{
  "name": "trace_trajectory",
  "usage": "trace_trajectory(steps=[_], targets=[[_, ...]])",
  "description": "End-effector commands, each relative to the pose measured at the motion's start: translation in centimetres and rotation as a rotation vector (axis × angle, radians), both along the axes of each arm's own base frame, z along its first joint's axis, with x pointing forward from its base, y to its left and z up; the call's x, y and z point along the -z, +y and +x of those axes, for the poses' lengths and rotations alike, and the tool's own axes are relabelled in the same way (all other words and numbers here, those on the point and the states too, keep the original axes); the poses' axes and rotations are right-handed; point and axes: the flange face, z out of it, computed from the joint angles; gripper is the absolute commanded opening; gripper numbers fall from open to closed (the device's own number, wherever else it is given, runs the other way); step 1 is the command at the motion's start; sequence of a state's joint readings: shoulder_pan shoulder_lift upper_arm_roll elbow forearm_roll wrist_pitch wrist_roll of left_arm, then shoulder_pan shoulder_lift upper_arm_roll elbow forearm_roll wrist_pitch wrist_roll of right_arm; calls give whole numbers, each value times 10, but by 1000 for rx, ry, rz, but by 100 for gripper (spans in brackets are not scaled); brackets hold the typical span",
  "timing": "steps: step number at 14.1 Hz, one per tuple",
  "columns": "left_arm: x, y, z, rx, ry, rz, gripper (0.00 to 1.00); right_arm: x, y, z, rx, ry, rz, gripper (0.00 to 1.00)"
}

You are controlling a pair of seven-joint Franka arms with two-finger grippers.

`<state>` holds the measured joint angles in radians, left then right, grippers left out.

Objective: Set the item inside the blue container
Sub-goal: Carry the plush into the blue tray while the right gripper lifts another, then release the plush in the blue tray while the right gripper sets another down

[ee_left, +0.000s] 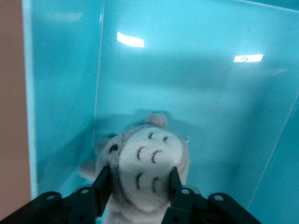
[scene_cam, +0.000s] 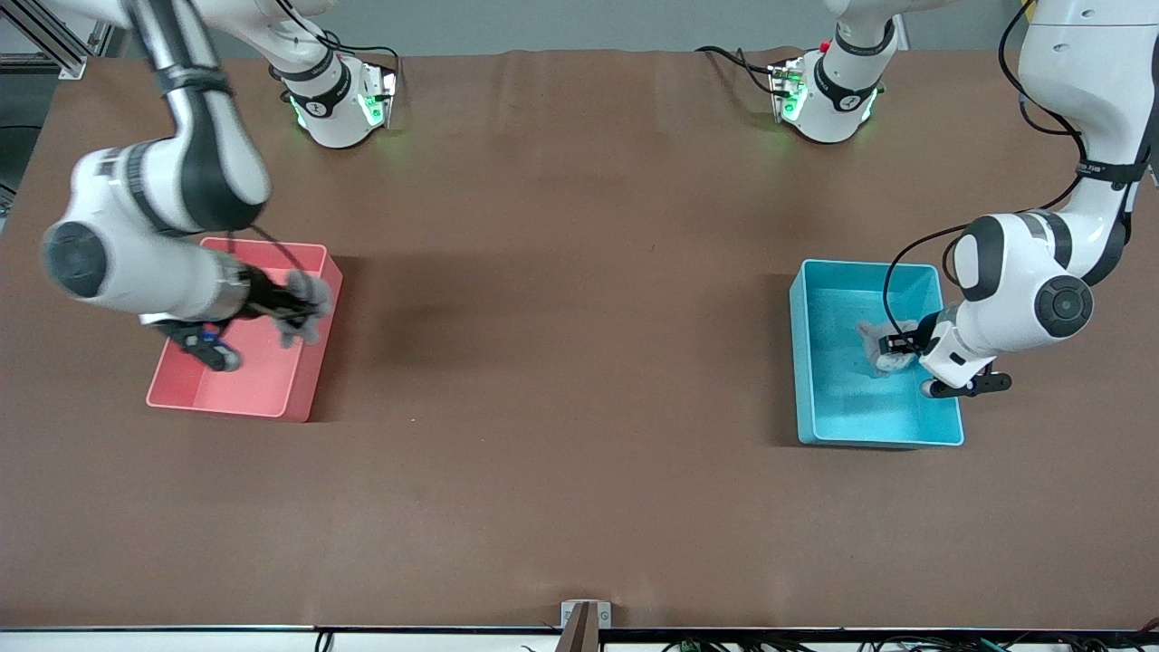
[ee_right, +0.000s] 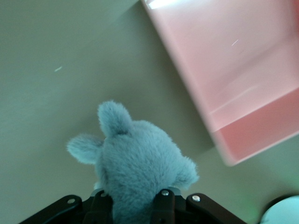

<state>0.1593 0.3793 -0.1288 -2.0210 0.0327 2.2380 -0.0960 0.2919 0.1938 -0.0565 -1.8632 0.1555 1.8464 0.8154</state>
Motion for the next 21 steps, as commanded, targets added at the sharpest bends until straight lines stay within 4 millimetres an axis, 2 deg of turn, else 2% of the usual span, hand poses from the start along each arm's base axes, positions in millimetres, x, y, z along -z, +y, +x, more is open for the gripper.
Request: trace_trajectory(steps=[1,2,5,6,7,9,11,14,15,16,17,18,19,20,21], targets=[[-49,-4,-4,8,-2,25,100,8,78,5,104,-33,-31,2],[-61,-11,-5,17,-2,22,100,17,105,2,134,-58,-37,2],[-93,-29,-10,43,-3,20,100,64,190,-11,242,-137,-37,2],[-103,-39,-12,57,-7,20,100,79,212,-12,278,-157,-34,2],[-110,-46,-14,54,-10,23,100,92,227,-9,300,-162,-37,2],[-122,-77,-18,44,-23,26,100,118,267,-17,323,-160,-56,2],[-131,-106,-18,23,-40,26,100,142,292,-19,360,-179,-54,2],[-133,-148,-22,4,-46,22,100,169,305,-23,404,-213,-24,3],[-137,-161,-24,0,-52,20,100,178,315,-31,415,-219,-21,4],[-139,-175,-26,-2,-55,17,100,185,321,-35,418,-225,-17,9],[-139,-189,-25,-11,-58,9,100,187,321,-34,423,-232,-10,22],[-136,-206,-23,-21,-62,3,100,191,321,-33,427,-232,-8,49],[-131,-220,-21,-30,-63,-3,100,192,320,-33,430,-232,-9,82],[-126,-239,-20,-37,-67,-16,100,191,321,-33,432,-231,-9,100],[-124,-255,-19,-44,-79,-28,100,187,319,-30,435,-236,-3,100]])
